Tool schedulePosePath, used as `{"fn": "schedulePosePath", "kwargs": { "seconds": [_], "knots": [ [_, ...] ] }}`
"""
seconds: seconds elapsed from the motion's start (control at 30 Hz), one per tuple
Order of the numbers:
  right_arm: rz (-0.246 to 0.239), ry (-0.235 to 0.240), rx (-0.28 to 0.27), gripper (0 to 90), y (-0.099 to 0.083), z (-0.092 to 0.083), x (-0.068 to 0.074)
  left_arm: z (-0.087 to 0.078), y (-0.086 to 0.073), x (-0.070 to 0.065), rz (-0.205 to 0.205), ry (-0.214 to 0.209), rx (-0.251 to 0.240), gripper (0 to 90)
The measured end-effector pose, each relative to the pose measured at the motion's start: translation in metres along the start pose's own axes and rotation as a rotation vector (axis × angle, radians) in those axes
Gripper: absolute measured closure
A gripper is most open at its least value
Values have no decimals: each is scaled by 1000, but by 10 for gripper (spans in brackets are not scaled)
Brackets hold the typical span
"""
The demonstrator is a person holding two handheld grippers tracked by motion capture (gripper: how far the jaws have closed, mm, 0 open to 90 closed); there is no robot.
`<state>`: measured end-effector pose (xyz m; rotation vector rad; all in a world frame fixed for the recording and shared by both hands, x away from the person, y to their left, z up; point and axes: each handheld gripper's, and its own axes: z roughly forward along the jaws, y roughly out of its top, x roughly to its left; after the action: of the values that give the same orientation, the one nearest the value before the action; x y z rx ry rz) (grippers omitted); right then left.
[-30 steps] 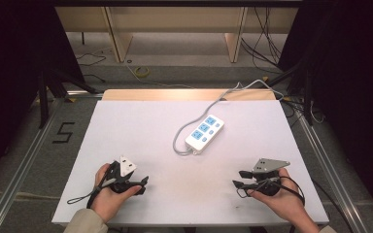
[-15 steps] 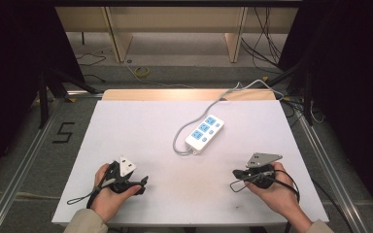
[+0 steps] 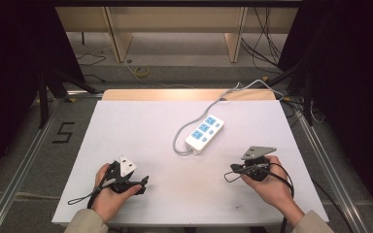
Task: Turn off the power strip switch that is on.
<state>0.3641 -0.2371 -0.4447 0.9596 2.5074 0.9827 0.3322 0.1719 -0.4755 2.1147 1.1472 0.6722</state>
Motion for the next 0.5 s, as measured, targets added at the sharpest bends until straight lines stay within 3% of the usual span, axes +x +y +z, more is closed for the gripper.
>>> {"fn": "schedulePosePath", "kwargs": {
  "seconds": [0.5],
  "knots": [
    [6, -24, 25, 900, 17, 9, -9, -1, 1, 0, -3, 1, -4, 157]
  ]
}}
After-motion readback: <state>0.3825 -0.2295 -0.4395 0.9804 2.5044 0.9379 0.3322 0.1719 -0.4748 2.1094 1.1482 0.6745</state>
